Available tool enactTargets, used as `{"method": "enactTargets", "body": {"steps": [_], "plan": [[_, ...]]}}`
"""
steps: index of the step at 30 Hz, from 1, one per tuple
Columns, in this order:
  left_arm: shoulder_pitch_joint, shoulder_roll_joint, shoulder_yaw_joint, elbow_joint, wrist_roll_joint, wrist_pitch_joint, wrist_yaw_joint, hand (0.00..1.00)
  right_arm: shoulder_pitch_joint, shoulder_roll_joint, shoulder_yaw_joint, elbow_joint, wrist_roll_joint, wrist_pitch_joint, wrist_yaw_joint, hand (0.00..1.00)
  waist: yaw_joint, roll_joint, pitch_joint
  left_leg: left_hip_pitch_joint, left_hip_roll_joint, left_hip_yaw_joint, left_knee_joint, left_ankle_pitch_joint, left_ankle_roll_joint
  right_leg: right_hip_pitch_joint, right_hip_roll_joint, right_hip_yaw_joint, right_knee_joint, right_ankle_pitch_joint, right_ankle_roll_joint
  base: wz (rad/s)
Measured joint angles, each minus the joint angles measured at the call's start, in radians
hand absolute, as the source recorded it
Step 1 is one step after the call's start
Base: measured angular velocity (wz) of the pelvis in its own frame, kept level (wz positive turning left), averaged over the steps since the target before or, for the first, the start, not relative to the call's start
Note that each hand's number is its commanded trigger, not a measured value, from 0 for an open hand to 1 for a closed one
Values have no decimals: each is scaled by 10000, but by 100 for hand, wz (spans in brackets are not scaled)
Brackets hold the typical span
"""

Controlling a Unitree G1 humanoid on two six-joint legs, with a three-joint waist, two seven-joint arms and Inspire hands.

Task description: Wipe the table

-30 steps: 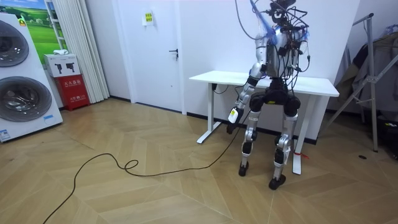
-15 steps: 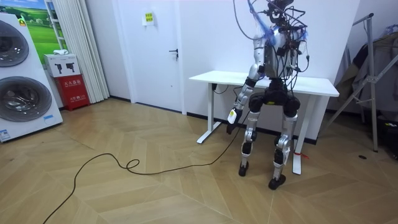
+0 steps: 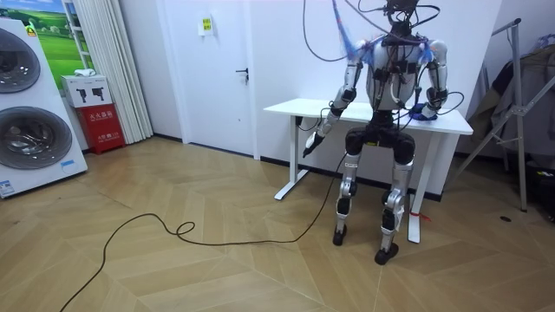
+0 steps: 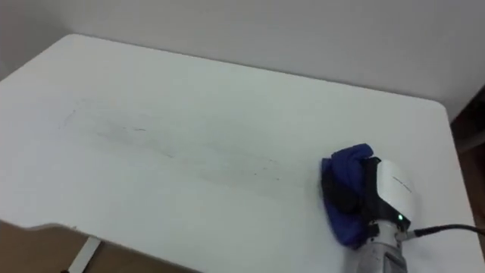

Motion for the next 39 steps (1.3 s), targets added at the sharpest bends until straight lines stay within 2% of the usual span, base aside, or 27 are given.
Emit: {"method": "enactTargets", "body": {"steps": [3, 5, 10, 11, 12, 14, 16, 20, 21, 22, 24, 28, 31, 35, 39], "plan": [[-5, -9, -45, -45, -29, -31, 80, 0, 107, 49, 0, -221, -61, -9, -64, 100, -106, -3, -1, 18, -6, 86, -2, -22, 24, -31, 16, 146, -27, 65, 35, -9], [21, -31, -47, -196, -77, -46, 91, 0, 245, 58, -23, -479, -175, 3, -29, 100, -174, -76, 48, 93, -2, 98, -59, -24, 22, -38, 33, 213, -19, 74, 49, -4], [135, -292, -55, -183, -558, -72, 91, 0, 367, 103, -24, -1038, -468, 122, 199, 100, -222, -17, 93, 190, 19, 215, -217, -37, 10, -71, 53, 354, -8, 80, 59, -7], [168, -301, -80, -152, -657, -72, 91, 0, 389, 152, -22, -1179, -673, 192, 223, 85, -241, -13, 96, 205, 37, 239, -240, -55, -4, -76, 65, 375, -1, 80, 59, -8], [140, -314, -81, -140, -720, -72, 91, 0, 394, 204, -18, -1319, -811, 317, 306, 1, -241, -10, 97, 218, 47, 272, -297, -56, -7, -83, 74, 403, 0, 80, 59, -8], [32, -345, -113, -69, -732, -72, 93, 0, 389, 246, -17, -1392, -892, 427, 339, 0, -234, -3, 100, 240, 51, 353, -299, -58, -5, -83, 74, 465, -1, 80, 59, -10], [-131, -343, -230, 190, -730, -70, 94, 0, 348, 273, 77, -1719, -920, 721, 591, 0, -228, 1, 117, 250, 57, 436, -310, -60, -5, -63, 82, 546, 3, 87, 51, -12], [-255, -341, -579, 373, -730, -70, 96, 0, 288, 271, 63, -1730, -948, 831, 757, 0, -226, 8, 128, 287, 66, 469, -316, -61, -5, -58, 94, 611, 0, 95, 49, -4], [-276, -341, -675, 373, -731, -71, 91, 0, 257, 272, 74, -1749, -1003, 850, 821, 0, -226, 3, 147, 300, 77, 479, -322, -65, -11, -63, 105, 627, 0, 97, 46, -3], [-315, -341, -752, 331, -730, -70, 88, 0, 239, 271, 66, -1892, -1003, 934, 948, 0, -228, 0, 222, 326, 88, 487, -329, -68, -15, -101, 114, 628, 1, 98, 45, -3], [-337, -348, -835, 206, -732, -71, 68, 0, 238, 273, 63, -2080, -1006, 980, 1054, 0, -229, 1, 262, 290, 115, 516, -327, -74, -25, -186, 138, 658, 2, 113, 21, -5], [-557, -359, -886, -257, -739, -87, -21, 0, 239, 273, 78, -2444, -610, 970, 1133, 0, -235, -26, 250, 138, 189, 674, -312, -75, -46, -411, 208, 837, 28, 146, -30, -12], [-761, -366, -1013, -282, -745, -268, -85, 0, 240, 286, 76, -2766, -199, 961, 1229, 0, -285, 47, 287, 164, 183, 795, -335, -76, -44, -419, 204, 961, 38, 146, -30, -13], [-998, -347, -1013, -241, -736, -499, -181, 0, 273, 271, -77, -4104, 358, 872, 1747, 0, -692, 4, 281, 186, 181, 824, -353, -85, -46, -442, 201, 975, 15, 145, -26, -1], [-1074, -355, -1014, -184, -738, -610, -507, 0, 271, 261, -784, -5205, 1283, 540, 1943, 0, -973, -86, 209, 229, 183, 884, -346, -86, -46, -419, 201, 1025, 2, 145, -26, -3]]}}
